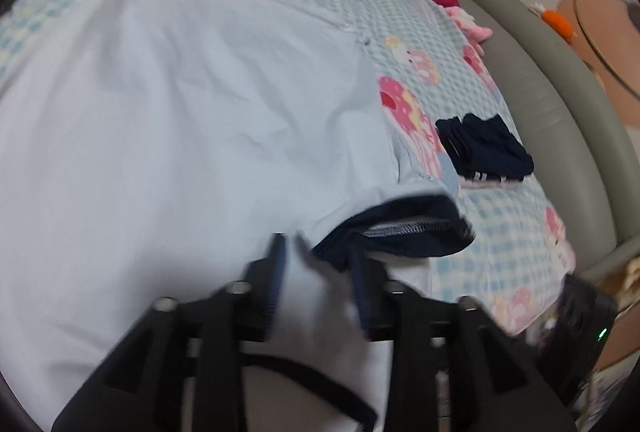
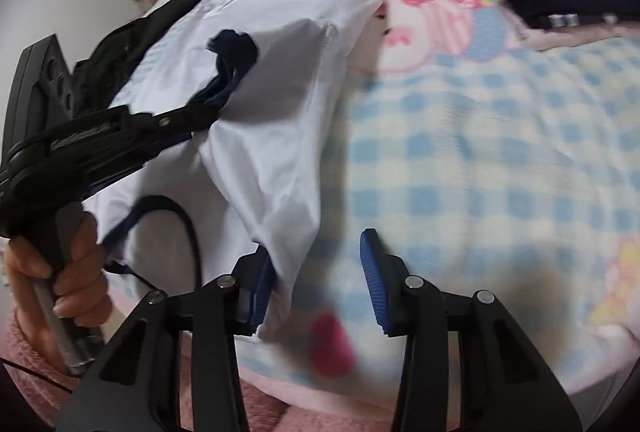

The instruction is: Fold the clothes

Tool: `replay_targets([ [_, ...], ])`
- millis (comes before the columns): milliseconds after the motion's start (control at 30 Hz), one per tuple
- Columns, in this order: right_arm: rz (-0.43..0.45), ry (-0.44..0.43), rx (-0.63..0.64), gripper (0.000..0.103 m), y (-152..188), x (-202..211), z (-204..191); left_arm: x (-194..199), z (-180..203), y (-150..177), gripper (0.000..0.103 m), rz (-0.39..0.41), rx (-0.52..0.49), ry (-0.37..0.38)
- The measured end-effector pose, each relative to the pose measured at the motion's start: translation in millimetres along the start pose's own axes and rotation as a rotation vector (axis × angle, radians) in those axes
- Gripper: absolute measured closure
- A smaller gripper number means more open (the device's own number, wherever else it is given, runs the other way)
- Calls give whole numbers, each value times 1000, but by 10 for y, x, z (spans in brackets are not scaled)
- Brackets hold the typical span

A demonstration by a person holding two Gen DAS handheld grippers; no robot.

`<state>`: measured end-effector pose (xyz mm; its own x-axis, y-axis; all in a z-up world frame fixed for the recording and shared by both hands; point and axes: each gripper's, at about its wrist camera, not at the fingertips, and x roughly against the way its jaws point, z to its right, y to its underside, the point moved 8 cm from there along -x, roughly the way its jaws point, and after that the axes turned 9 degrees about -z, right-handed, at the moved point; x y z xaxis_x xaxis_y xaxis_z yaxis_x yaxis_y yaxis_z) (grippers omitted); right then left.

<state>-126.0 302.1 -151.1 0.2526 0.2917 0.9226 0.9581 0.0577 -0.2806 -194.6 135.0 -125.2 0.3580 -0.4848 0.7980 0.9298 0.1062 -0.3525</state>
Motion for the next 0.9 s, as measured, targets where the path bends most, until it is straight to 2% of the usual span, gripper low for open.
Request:
replay_targets([
  [67, 7, 70, 6, 62, 30, 86, 52, 51, -2, 55, 57, 24, -46, -62],
  [133, 15, 111, 11, 62, 40, 164, 85, 78, 39, 76, 56, 26, -80, -46],
  [200, 35, 78, 9, 61, 9, 225, 72, 69, 146, 87, 53, 17, -133, -11],
  [267, 54, 45, 7, 60, -22, 287, 60, 26, 261, 98, 45, 2, -192, 14],
  [333, 78, -6, -11, 60, -96, 304, 35, -91, 309, 94, 43, -21, -199, 42],
  [367, 91, -35, -25, 60, -138, 308, 28, -152, 312, 83, 44, -29, -189, 49],
  [433, 114, -90, -60, 59, -223, 300, 23, -195, 294, 41, 48, -16, -173, 18],
  [467, 122, -106, -76, 59, -270, 254, 13, -216, 285, 19, 53, -9, -164, 2],
  [600, 29, 25, -60, 62, -219, -60, 82, -162, 104, -116, 63, 37, -113, -141],
  [700, 15, 72, -64, 62, -135, -71, 168, -61, -12, -184, 64, 46, -99, -190],
  [833, 58, 43, -93, 60, -97, 133, 223, 180, 214, -131, 62, 71, -186, -82],
  [900, 88, 13, -107, 60, -96, 259, 228, 195, 431, -67, 55, 59, -275, -48],
])
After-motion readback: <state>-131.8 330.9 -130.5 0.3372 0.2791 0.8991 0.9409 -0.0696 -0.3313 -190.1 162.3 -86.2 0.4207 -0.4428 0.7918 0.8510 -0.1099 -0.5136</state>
